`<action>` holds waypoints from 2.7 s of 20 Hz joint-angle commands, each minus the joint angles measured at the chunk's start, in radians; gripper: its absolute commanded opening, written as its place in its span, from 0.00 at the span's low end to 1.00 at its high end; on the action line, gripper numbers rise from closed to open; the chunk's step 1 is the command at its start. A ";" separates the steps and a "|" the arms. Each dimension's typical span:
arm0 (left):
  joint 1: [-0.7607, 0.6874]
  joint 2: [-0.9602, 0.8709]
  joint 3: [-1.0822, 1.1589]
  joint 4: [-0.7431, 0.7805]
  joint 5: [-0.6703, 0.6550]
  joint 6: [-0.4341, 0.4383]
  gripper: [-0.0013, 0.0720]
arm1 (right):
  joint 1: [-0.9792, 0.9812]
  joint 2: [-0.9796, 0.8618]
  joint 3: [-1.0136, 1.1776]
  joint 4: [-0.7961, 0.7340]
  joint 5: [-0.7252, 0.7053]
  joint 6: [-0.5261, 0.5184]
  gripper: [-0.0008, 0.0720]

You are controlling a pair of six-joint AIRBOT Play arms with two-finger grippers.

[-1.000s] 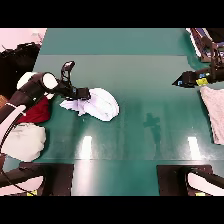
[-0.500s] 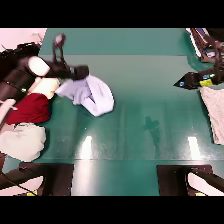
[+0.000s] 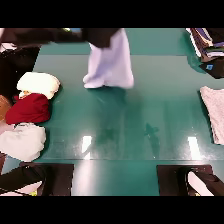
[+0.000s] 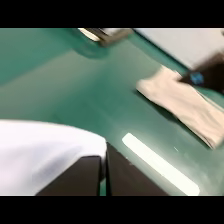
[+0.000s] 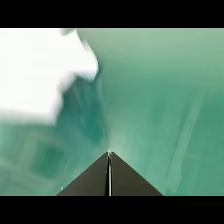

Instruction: Fold the shirts.

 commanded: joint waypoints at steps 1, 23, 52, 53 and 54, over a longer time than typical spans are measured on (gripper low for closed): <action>-0.171 -0.072 0.035 0.001 -0.096 0.030 0.05 | -0.005 0.050 0.001 -0.001 -0.029 0.000 0.04; 0.273 -0.393 -0.457 -0.153 -0.078 0.286 0.98 | -0.005 0.058 0.000 0.000 0.014 0.001 0.04; 0.481 -0.182 -0.381 -0.118 -0.206 0.248 0.05 | 0.476 -0.176 -0.304 -0.125 -0.142 0.245 0.81; 0.481 -0.182 -0.381 -0.116 -0.223 0.248 0.05 | 0.522 -0.220 -0.318 -0.122 -0.190 0.269 0.83; 0.481 -0.182 -0.382 -0.117 -0.234 0.248 0.05 | 0.562 -0.270 -0.322 -0.122 -0.227 0.291 0.83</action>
